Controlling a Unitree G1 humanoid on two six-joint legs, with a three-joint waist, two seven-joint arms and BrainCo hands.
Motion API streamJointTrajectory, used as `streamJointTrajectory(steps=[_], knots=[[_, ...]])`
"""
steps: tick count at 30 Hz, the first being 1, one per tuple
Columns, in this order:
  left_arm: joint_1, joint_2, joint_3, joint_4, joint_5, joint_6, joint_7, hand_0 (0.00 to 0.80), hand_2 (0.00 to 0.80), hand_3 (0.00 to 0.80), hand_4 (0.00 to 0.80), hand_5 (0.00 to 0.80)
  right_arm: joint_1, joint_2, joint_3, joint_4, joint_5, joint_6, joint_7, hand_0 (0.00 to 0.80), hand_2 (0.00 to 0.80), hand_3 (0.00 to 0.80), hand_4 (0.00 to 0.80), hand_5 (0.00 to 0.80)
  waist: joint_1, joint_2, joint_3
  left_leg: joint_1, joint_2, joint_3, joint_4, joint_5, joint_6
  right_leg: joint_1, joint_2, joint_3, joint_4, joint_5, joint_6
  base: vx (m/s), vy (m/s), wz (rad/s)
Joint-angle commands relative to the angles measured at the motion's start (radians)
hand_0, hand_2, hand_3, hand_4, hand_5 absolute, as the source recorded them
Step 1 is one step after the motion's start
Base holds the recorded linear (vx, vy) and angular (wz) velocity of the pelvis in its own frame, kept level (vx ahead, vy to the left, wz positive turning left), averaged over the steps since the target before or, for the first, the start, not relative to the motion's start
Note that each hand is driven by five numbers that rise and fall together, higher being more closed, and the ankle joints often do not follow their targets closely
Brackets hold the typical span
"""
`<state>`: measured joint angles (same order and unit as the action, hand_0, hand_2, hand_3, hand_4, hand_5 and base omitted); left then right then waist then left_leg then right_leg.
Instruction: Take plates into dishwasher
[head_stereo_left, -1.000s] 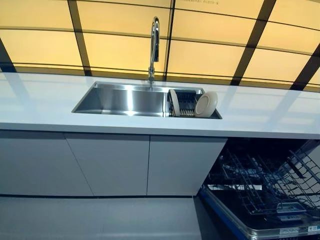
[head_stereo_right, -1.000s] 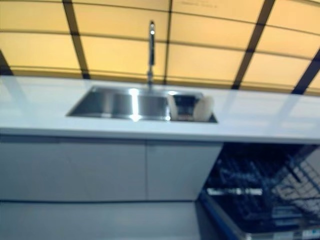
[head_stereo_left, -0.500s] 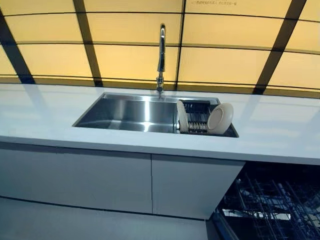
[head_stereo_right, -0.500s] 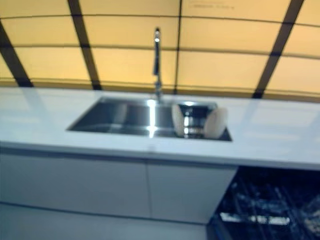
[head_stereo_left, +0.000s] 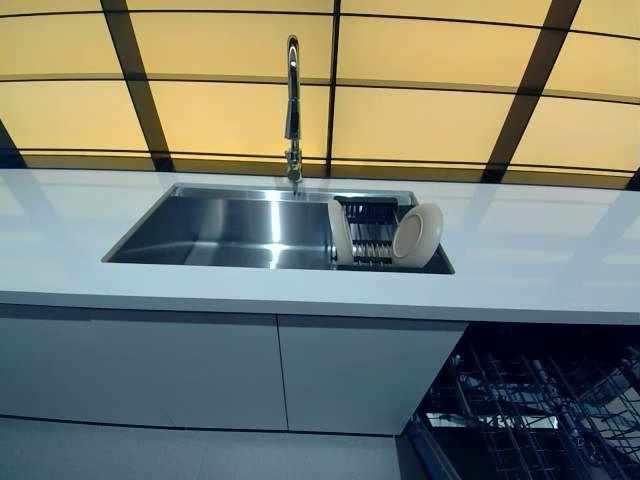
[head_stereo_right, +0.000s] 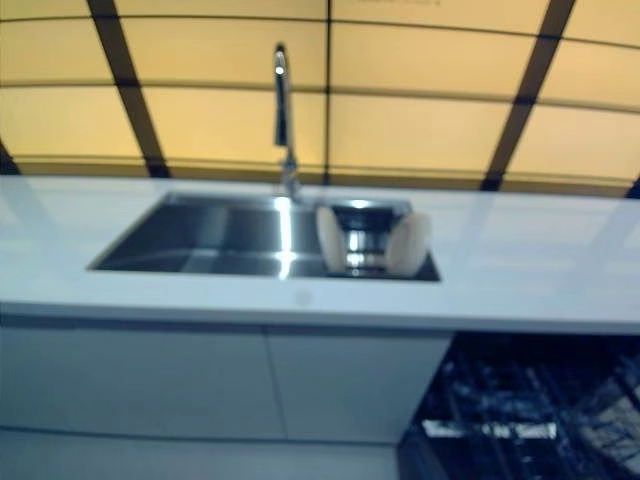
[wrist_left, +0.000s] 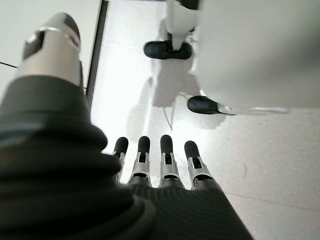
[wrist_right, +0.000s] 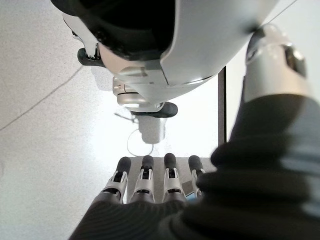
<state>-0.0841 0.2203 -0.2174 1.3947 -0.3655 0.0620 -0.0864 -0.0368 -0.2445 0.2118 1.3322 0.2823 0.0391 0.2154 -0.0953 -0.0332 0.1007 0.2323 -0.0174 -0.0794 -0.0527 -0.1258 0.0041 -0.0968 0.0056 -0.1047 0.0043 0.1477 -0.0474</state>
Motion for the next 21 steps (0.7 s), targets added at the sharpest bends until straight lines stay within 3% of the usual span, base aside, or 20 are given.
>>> streamJointTrajectory(steps=[1, 5, 10, 11, 12, 13, 14, 15, 16, 17, 18, 19, 20, 21], knots=[[-0.021, 0.015, 0.008, 0.016, 0.037, 0.003, 0.009, 0.000, 0.000, 0.000, 0.000, 0.000, -0.043, 0.025, 0.040, 0.014, 0.024, -0.043, 0.030, 0.000, 0.000, 0.000, 0.000, 0.000, -0.009, -0.012, 0.016, -0.005, -0.042, 0.042, -0.027, 0.044, 0.054, -0.092, -0.109, 0.001, 0.054, 0.069, 0.171, 0.110, -0.049, 0.02], [-0.019, 0.022, 0.010, 0.008, 0.034, -0.013, 0.001, 0.000, 0.000, 0.000, 0.000, 0.000, -0.052, 0.014, 0.049, 0.005, -0.031, -0.073, 0.045, 0.000, 0.000, 0.000, 0.000, 0.000, 0.006, -0.011, 0.011, 0.004, -0.031, 0.072, -0.025, 0.043, 0.045, -0.079, -0.113, -0.051, 0.079, 0.040, 0.165, 0.061, -0.068, -0.14], [-0.035, 0.028, -0.002, -0.005, 0.007, -0.012, 0.010, 0.000, 0.000, 0.000, 0.000, 0.000, -0.067, -0.004, 0.072, -0.003, -0.020, -0.061, 0.043, 0.000, 0.000, 0.000, 0.000, 0.000, -0.004, -0.022, -0.015, 0.026, 0.002, 0.051, 0.063, -0.014, 0.028, -0.072, -0.092, -0.024, 0.100, 0.001, 0.118, 0.091, -0.094, -0.12], [-0.038, 0.027, 0.002, -0.006, -0.006, -0.017, 0.008, 0.000, 0.000, 0.000, 0.000, 0.000, -0.072, -0.010, 0.080, -0.009, -0.017, -0.051, 0.046, 0.000, 0.000, 0.000, 0.000, 0.000, -0.006, -0.025, -0.023, 0.021, 0.026, 0.047, 0.157, 0.041, 0.004, -0.060, -0.080, -0.023, 0.088, -0.003, 0.100, 0.072, -0.111, 0.03], [-0.040, 0.015, 0.009, -0.007, -0.019, -0.026, 0.008, 0.000, 0.000, 0.000, 0.000, 0.000, -0.078, -0.018, 0.094, -0.024, -0.010, -0.035, 0.048, 0.000, 0.000, 0.000, 0.000, 0.000, 0.007, -0.039, -0.020, -0.065, 0.032, 0.042, 0.369, 0.153, -0.016, -0.019, -0.068, -0.013, 0.064, -0.016, 0.071, 0.077, -0.152, 0.07], [-0.043, 0.008, 0.016, -0.008, -0.024, -0.032, 0.009, 0.000, 0.000, 0.000, 0.000, 0.000, -0.081, -0.021, 0.098, -0.034, -0.013, -0.026, 0.045, 0.000, 0.000, 0.000, 0.000, 0.000, 0.027, -0.061, -0.007, -0.178, 0.018, 0.050, 0.504, 0.209, -0.018, 0.020, -0.072, 0.002, 0.054, -0.027, 0.053, 0.106, -0.157, 0.04], [-0.046, 0.002, 0.025, -0.012, -0.019, -0.031, 0.010, 0.000, 0.000, 0.000, 0.000, 0.000, -0.083, -0.021, 0.101, -0.040, -0.013, -0.013, 0.036, 0.000, 0.000, 0.000, 0.000, 0.000, 0.057, -0.074, 0.012, -0.302, -0.004, 0.057, 0.571, 0.231, -0.015, 0.069, -0.073, 0.022, 0.047, -0.045, 0.043, 0.105, -0.077, -0.01], [-0.047, 0.000, 0.028, -0.013, -0.016, -0.030, 0.008, 0.000, 0.000, 0.000, 0.000, 0.000, -0.083, -0.021, 0.102, -0.042, -0.011, -0.008, 0.031, 0.000, 0.000, 0.000, 0.000, 0.000, 0.069, -0.071, 0.021, -0.327, -0.007, 0.058, 0.581, 0.224, -0.013, 0.086, -0.068, 0.031, 0.046, -0.054, 0.042, 0.157, 0.037, -0.28], [-0.044, -0.002, 0.033, -0.010, -0.020, -0.038, 0.006, 0.000, 0.000, 0.000, 0.000, 0.000, -0.083, -0.021, 0.101, -0.036, -0.016, -0.009, 0.028, 0.000, 0.000, 0.000, 0.000, 0.000, 0.092, -0.057, 0.032, -0.363, -0.007, 0.060, 0.484, 0.241, -0.022, 0.125, -0.049, 0.058, 0.039, -0.075, 0.047, 0.265, 0.147, -0.76], [-0.032, -0.001, 0.032, -0.008, -0.028, -0.052, 0.003, 0.000, 0.000, 0.000, 0.000, 0.000, -0.091, -0.024, 0.100, -0.017, -0.034, -0.030, 0.034, 0.000, 0.000, 0.000, 0.000, 0.000, 0.115, -0.033, 0.045, -0.357, 0.022, 0.093, 0.272, 0.244, -0.026, 0.171, -0.029, 0.079, 0.025, -0.093, 0.062, 0.286, 0.163, -0.98], [-0.027, -0.001, 0.032, -0.007, -0.023, -0.054, 0.003, 0.000, 0.000, 0.000, 0.000, 0.000, -0.095, -0.025, 0.100, -0.011, -0.041, -0.042, 0.033, 0.000, 0.000, 0.000, 0.000, 0.000, 0.122, -0.030, 0.054, -0.356, 0.026, 0.108, 0.233, 0.245, -0.024, 0.185, -0.027, 0.089, 0.024, -0.100, 0.064, 0.223, 0.128, -1.01], [-0.033, 0.003, 0.034, -0.013, -0.010, -0.036, 0.003, 0.000, 0.000, 0.000, 0.000, 0.000, -0.104, -0.026, 0.086, -0.015, -0.057, -0.038, 0.035, 0.000, 0.000, 0.000, 0.000, 0.000, 0.131, -0.042, 0.052, -0.331, -0.002, 0.100, 0.214, 0.189, -0.002, 0.182, -0.055, 0.074, 0.023, -0.098, 0.076, 0.137, 0.112, -0.77], [-0.044, 0.000, 0.026, -0.012, -0.001, -0.025, 0.005, 0.000, 0.000, 0.000, 0.000, 0.000, -0.109, -0.026, 0.081, -0.019, -0.042, -0.030, 0.034, 0.000, 0.000, 0.000, 0.000, 0.000, 0.130, -0.035, 0.035, -0.312, -0.022, 0.071, 0.178, 0.175, 0.003, 0.166, -0.062, 0.064, 0.025, -0.096, 0.081, 0.115, 0.118, -0.71], [-0.046, 0.002, 0.019, -0.013, -0.002, -0.029, 0.004, 0.000, 0.000, 0.000, 0.000, 0.000, -0.107, -0.027, 0.081, -0.021, -0.033, -0.035, 0.034, 0.000, 0.000, 0.000, 0.000, 0.000, 0.126, -0.032, 0.030, -0.292, -0.019, 0.062, 0.157, 0.174, 0.000, 0.160, -0.065, 0.060, 0.029, -0.098, 0.085, 0.142, 0.131, -0.52]])
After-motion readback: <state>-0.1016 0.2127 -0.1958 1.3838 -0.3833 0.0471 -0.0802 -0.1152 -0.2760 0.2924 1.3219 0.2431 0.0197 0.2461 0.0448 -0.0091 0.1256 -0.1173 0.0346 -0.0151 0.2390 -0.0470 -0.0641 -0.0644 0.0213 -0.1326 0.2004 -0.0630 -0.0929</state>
